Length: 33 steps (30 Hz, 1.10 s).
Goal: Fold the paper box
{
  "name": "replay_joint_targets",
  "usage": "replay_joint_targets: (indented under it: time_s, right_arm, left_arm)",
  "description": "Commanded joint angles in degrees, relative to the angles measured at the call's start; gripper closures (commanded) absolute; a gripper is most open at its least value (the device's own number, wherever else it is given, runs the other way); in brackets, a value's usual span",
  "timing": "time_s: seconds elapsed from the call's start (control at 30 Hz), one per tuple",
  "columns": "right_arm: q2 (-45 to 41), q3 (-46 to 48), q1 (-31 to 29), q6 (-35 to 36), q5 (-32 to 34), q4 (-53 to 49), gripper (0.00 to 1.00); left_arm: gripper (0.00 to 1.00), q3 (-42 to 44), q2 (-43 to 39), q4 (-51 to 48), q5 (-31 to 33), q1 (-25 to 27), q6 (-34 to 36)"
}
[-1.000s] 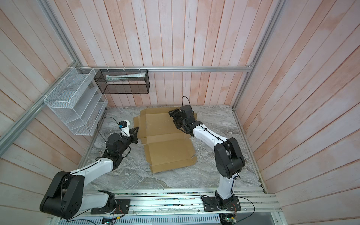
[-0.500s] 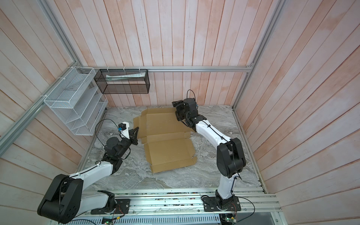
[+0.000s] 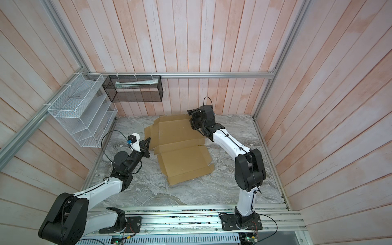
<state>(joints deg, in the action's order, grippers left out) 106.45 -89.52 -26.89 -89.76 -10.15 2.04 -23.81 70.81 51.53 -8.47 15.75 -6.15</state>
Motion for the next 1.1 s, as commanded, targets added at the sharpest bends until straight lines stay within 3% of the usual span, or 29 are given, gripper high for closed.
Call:
replay_joint_targets:
  time_s: [0.0, 0.5, 1.07]
  right_arm:
    - [0.7, 0.2, 0.2, -0.2, -0.7, -0.3, 0.39]
    - [-0.1, 3.1, -0.6, -1.1, -0.8, 1.3, 0.59]
    - [4.1, 0.0, -1.6, -2.1, -1.5, 3.1, 0.66]
  left_arm:
    - [1.00, 1.0, -1.5, 3.0, 0.9, 0.4, 0.9]
    - [1.00, 1.3, -1.8, 3.3, 1.1, 1.1, 1.0]
    - [1.00, 2.2, -2.5, 4.1, 0.7, 1.7, 1.4]
